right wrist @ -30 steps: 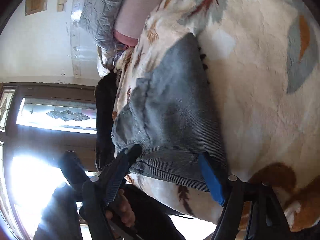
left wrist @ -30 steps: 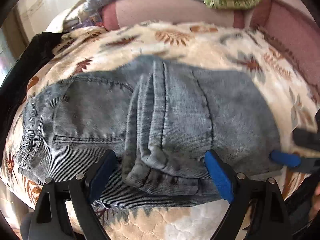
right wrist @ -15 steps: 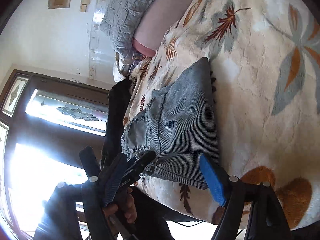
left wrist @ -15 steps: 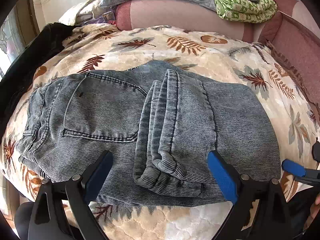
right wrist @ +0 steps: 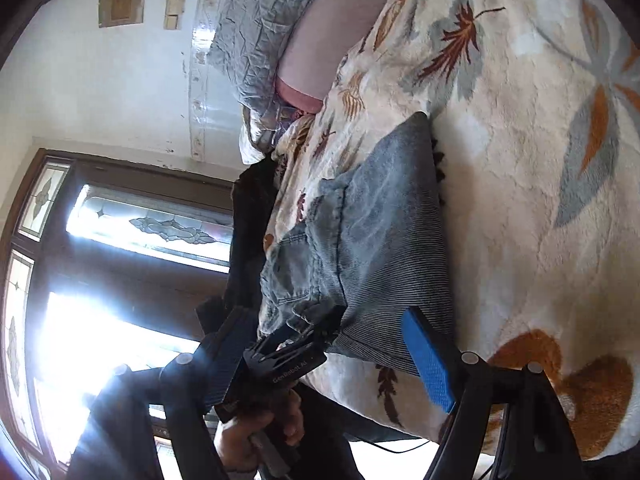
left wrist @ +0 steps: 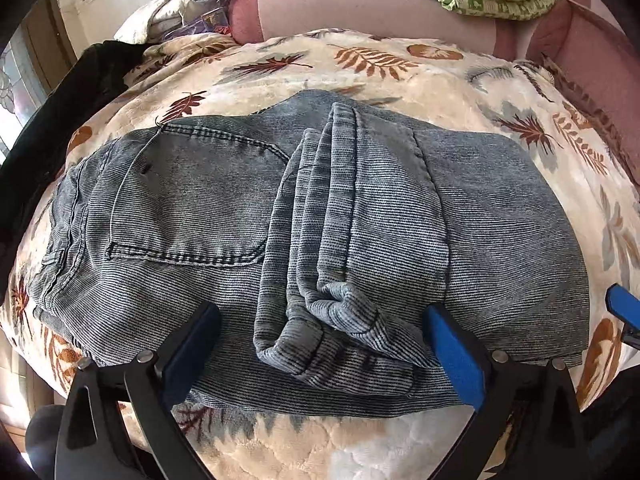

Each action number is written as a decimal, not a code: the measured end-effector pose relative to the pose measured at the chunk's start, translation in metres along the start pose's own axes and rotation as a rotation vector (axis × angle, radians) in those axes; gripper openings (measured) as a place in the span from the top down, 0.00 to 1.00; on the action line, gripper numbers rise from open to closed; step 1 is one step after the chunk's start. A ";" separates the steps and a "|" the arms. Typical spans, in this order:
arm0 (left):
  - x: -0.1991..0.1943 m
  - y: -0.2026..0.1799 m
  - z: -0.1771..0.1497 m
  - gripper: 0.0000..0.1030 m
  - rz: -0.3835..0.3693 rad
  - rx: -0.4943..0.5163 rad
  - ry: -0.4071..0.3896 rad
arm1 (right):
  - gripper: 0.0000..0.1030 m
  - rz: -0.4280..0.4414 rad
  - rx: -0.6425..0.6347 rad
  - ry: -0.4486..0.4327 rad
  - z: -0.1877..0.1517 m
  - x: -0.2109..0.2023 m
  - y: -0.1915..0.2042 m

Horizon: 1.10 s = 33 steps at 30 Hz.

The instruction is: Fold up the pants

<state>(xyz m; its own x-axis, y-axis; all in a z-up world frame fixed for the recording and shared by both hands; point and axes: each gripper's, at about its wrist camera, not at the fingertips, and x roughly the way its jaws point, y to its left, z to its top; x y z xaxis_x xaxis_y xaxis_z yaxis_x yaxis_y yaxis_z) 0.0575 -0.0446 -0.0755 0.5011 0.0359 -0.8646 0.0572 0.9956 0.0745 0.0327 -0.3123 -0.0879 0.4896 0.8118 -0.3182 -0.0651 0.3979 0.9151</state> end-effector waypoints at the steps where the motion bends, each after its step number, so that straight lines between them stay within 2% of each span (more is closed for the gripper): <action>1: 0.000 0.000 0.000 0.02 -0.003 -0.003 0.001 | 0.22 0.004 0.001 0.001 0.004 0.002 0.004; 3: 0.002 0.001 0.001 0.01 -0.016 -0.007 -0.007 | 0.22 0.003 0.001 0.016 0.015 0.012 0.013; 8: 0.004 0.007 -0.004 0.01 -0.048 0.006 -0.035 | 0.22 -0.081 -0.027 0.103 0.055 0.057 0.033; 10: 0.008 0.004 -0.003 0.01 -0.055 0.012 -0.041 | 0.22 -0.249 0.017 0.174 0.059 0.083 0.015; 11: 0.009 0.004 -0.003 0.01 -0.058 0.017 -0.040 | 0.22 -0.304 0.054 0.223 0.058 0.095 0.002; 15: 0.006 0.010 -0.004 0.01 -0.101 0.031 -0.070 | 0.22 -0.282 0.009 0.182 0.060 0.087 0.024; 18: 0.005 0.008 -0.008 0.01 -0.091 0.053 -0.102 | 0.22 -0.311 -0.033 0.158 0.076 0.089 0.040; 20: 0.006 0.009 -0.008 0.01 -0.101 0.053 -0.110 | 0.22 -0.325 -0.034 0.163 0.092 0.099 0.032; 22: 0.006 0.009 -0.008 0.01 -0.109 0.060 -0.113 | 0.22 -0.380 0.007 0.179 0.109 0.112 0.011; 23: 0.006 0.010 -0.008 0.01 -0.112 0.063 -0.115 | 0.22 -0.375 0.061 0.172 0.114 0.116 -0.005; 25: 0.006 0.010 -0.008 0.01 -0.115 0.069 -0.127 | 0.22 -0.299 0.147 0.137 0.117 0.111 -0.018; 28: 0.004 0.011 -0.010 0.01 -0.128 0.069 -0.143 | 0.22 -0.289 0.055 0.117 0.108 0.094 0.006; 30: 0.000 0.016 -0.010 0.01 -0.148 0.043 -0.149 | 0.22 -0.226 0.006 0.115 0.092 0.081 0.020; 33: -0.018 0.027 -0.014 0.01 -0.120 -0.026 -0.205 | 0.22 -0.131 -0.038 0.106 0.060 0.063 0.031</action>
<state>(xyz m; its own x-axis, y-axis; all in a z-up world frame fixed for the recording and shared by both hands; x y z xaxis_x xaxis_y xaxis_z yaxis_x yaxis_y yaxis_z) 0.0383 -0.0169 -0.0649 0.6575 -0.0984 -0.7470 0.1057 0.9937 -0.0378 0.1136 -0.2750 -0.0649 0.4017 0.7918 -0.4601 -0.0408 0.5174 0.8547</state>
